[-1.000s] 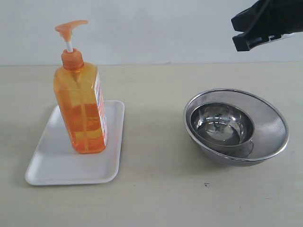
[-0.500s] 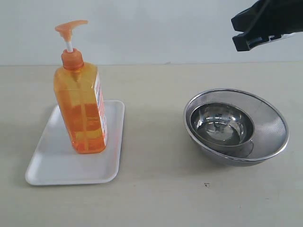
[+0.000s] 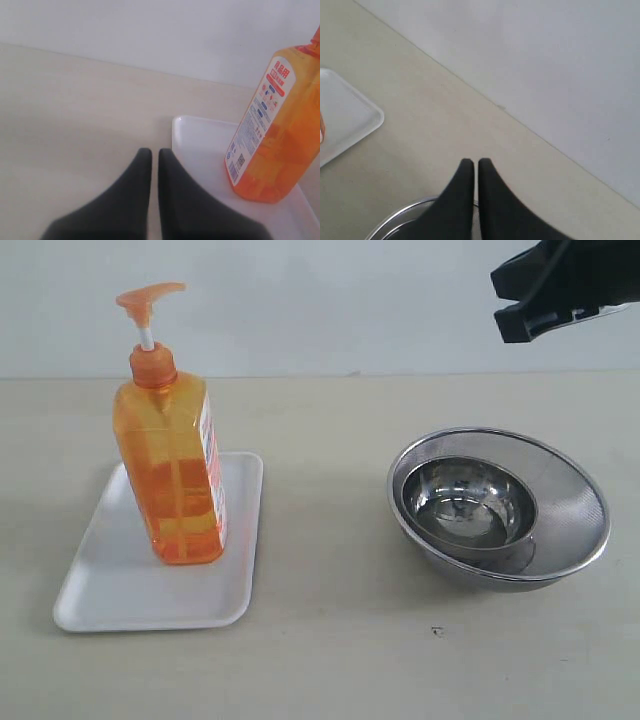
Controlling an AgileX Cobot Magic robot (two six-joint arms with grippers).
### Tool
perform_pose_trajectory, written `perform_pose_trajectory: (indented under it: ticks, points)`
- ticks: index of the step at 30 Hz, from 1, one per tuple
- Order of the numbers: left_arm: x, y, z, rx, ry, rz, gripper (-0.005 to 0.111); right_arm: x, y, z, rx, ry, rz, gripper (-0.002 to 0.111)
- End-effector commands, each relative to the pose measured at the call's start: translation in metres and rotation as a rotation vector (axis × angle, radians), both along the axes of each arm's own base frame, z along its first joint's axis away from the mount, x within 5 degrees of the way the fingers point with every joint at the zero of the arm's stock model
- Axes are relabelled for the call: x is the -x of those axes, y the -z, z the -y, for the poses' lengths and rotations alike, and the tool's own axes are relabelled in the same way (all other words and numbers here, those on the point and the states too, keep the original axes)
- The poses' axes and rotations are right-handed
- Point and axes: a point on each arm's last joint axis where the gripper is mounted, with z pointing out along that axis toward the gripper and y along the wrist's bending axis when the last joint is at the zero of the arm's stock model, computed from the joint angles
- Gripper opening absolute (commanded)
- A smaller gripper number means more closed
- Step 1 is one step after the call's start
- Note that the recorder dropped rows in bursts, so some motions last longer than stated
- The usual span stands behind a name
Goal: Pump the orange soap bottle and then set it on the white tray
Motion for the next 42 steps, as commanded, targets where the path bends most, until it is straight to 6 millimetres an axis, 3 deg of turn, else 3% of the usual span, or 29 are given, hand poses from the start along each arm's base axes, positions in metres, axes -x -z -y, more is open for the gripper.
perform_pose_trajectory:
  ticks: [1, 7, 13, 17, 30, 42]
  points:
    - [0.0, 0.001, 0.0, 0.002, 0.005, -0.002, 0.005, 0.002, -0.002, 0.0, -0.009, 0.001, 0.004, 0.0]
    - [0.0, 0.001, 0.0, 0.002, 0.005, -0.002, 0.005, 0.011, -0.013, 0.003, -0.019, 0.002, 0.039, 0.0]
    - [0.0, 0.001, 0.0, 0.002, 0.005, -0.002, 0.005, 0.04, -0.042, 0.01, -0.046, 0.001, 0.148, 0.0]
    - [0.0, 0.001, 0.0, 0.002, 0.005, -0.002, 0.005, 0.064, -0.05, 0.021, -0.065, 0.05, 0.235, 0.0]
    - [0.0, 0.001, 0.0, 0.002, 0.005, -0.002, 0.005, 0.137, 0.002, 0.053, -0.167, 0.233, 0.339, 0.0]
    - [0.0, 0.001, 0.0, 0.002, 0.005, -0.002, 0.005, 0.171, 0.046, 0.064, -0.211, 0.265, 0.346, 0.0]
